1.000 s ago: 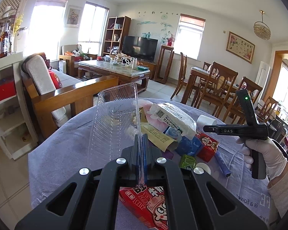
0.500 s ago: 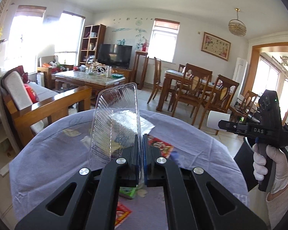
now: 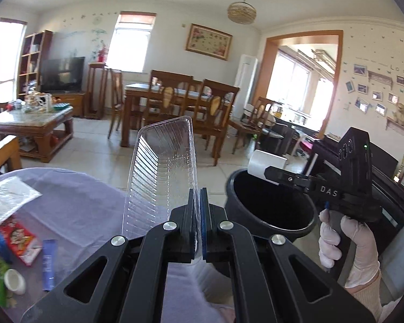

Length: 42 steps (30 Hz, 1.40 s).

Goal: Collect trash
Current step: 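Carry the plastic tray and paper cup over the black bin, then open both tools to drop the tray and cup into the bin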

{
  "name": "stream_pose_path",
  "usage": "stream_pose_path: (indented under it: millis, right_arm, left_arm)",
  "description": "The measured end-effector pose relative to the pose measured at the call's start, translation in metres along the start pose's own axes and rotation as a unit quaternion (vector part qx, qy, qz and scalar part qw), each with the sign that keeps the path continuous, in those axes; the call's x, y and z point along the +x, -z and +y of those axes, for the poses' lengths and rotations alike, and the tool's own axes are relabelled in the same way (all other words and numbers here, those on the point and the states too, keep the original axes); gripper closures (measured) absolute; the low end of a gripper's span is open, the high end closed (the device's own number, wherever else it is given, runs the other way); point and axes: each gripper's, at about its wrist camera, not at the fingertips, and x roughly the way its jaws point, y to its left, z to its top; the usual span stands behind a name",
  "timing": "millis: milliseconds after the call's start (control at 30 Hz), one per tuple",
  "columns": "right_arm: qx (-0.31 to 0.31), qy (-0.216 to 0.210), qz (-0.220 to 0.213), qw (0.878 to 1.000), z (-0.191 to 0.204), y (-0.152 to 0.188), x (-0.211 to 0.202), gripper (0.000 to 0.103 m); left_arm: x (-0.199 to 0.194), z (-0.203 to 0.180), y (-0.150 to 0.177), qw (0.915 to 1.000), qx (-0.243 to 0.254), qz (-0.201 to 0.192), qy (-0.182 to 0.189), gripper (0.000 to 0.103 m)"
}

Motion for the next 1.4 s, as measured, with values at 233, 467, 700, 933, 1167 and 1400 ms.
stream_pose_path:
  millis: [233,467,700,933,1167,1400]
  right_arm:
    - [0.032,0.131,0.008,0.991,-0.102,0.000,-0.043,0.063]
    - [0.021,0.221,0.075,0.972,-0.132,0.023,-0.026,0.063]
    - [0.022,0.241,0.128,0.962,-0.146,0.034,0.009,0.062]
    - [0.013,0.243,0.157,0.957,-0.144,0.042,0.029,0.062]
    - [0.001,0.256,0.165,0.952,-0.143,0.047,0.037,0.062]
    - [-0.001,0.269,0.155,0.951,-0.139,0.055,0.031,0.048]
  left_arm:
    - [0.101,-0.061,-0.001,0.9876,-0.026,0.057,0.144,0.099]
    - [0.195,-0.088,0.011,0.9626,-0.083,0.141,0.216,0.099]
    - [0.231,-0.091,0.032,0.9554,-0.085,0.203,0.196,0.099]
    - [0.228,-0.093,0.042,0.9563,-0.058,0.226,0.176,0.096]
    - [0.223,-0.092,0.039,0.9592,-0.050,0.227,0.161,0.096]
    - [0.220,-0.093,0.037,0.9616,-0.053,0.217,0.159,0.096]
